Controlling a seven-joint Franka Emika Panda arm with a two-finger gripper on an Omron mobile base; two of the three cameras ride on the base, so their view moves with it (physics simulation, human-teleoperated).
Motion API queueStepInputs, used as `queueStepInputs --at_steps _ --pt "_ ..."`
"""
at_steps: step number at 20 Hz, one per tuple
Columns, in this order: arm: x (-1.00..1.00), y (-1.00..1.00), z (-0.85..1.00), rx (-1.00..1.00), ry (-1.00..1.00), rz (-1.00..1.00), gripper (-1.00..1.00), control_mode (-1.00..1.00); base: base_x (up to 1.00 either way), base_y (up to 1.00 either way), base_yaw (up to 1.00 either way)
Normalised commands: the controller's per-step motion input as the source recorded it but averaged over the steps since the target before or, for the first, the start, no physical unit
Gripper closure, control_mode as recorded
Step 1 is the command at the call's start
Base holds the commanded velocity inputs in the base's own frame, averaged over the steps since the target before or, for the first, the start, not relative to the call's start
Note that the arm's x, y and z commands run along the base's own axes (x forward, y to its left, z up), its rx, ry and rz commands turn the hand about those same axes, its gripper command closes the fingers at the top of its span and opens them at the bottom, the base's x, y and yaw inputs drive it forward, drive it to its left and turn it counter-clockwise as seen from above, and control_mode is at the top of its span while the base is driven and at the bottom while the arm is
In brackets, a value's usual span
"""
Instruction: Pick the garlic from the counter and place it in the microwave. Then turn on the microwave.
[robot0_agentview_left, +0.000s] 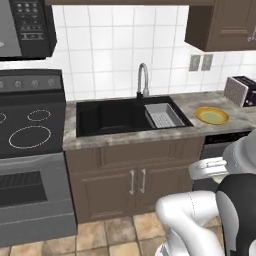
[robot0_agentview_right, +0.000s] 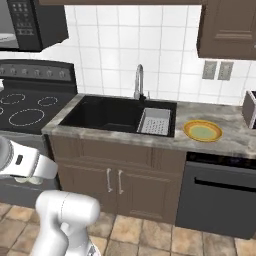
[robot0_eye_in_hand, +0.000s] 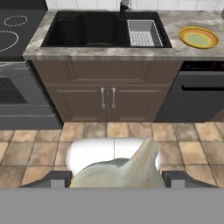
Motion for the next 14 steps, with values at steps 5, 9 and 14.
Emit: queueStepInputs --at_steps 5,9,14 --pt "0.00 0.00 0.00 0.00 0.00 0.00 1.00 1.00 0.03 1.00 0.00" --pt "0.00 0.00 0.00 0.00 0.00 0.00 1.00 1.00 0.15 1.00 0.00" --pt "0.00 0.00 0.00 0.00 0.00 0.00 1.00 1.00 0.19 1.00 -0.03"
